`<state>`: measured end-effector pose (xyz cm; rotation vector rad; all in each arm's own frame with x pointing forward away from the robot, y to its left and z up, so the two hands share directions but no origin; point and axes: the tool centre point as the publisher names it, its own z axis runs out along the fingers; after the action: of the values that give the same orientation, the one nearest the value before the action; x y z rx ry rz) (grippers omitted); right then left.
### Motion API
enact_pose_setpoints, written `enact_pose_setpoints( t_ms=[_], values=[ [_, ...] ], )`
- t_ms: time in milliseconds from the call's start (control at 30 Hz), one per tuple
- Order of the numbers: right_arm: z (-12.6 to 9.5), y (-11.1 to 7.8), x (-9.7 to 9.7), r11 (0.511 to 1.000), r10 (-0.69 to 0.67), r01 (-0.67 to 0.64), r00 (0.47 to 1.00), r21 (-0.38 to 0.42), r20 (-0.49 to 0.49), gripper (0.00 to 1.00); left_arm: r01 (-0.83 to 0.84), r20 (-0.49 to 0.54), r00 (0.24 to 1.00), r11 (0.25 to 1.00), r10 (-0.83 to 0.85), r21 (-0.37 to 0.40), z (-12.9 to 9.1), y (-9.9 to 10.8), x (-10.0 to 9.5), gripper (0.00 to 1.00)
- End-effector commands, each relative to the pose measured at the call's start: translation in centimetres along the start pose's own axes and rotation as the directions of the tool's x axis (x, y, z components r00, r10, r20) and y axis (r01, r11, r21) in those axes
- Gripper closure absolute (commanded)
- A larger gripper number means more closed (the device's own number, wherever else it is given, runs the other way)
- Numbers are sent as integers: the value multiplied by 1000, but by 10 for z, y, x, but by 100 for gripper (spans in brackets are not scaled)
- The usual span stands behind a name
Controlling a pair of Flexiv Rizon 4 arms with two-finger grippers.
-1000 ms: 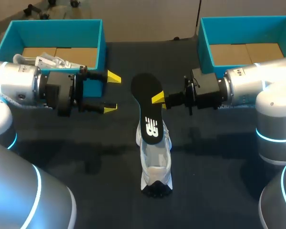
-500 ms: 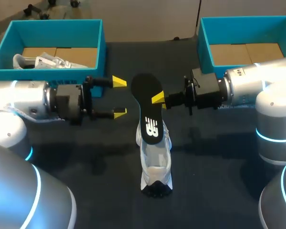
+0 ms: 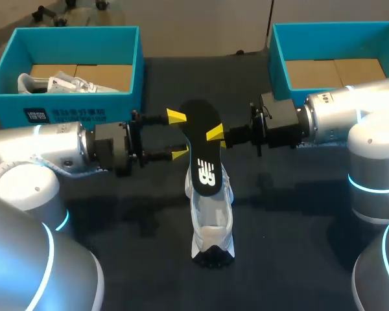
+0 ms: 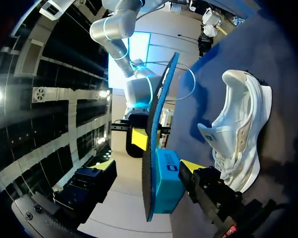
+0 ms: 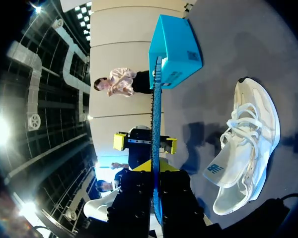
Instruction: Take the shoe out of the shoebox, open the shoe tongue, remove and reinsert the insole, then place the shoe into the shoebox
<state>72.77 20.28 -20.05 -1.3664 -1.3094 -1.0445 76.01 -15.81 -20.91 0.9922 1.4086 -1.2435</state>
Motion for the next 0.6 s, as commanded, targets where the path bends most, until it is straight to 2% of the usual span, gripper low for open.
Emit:
enact_pose_setpoints(
  t_ms=[33,67,200,300,367,433,600],
  values=[
    [2,-1,0,1000,0,0,1000,-3,1,100,1,4,1000,1000,-1,-2,14,5,2,21],
    [2,-1,0,1000,0,0,1000,-3,1,100,1,7,1000,1000,-1,-8,15,6,2,24],
    [2,-1,0,1000,0,0,1000,-3,1,100,9,25,1000,1000,-9,-10,19,6,2,26],
    [2,-1,0,1000,0,0,1000,-3,1,100,12,34,999,1000,-11,-17,21,8,1,34],
    [2,-1,0,1000,0,0,1000,-3,1,100,13,37,999,1000,-12,-19,22,8,1,45],
    [2,-1,0,1000,0,0,1000,-3,1,100,13,39,999,1000,-12,-21,22,9,1,49],
    [2,-1,0,1000,0,0,1000,-3,1,100,14,44,999,1000,-13,-22,27,9,1,51]
  ],
)
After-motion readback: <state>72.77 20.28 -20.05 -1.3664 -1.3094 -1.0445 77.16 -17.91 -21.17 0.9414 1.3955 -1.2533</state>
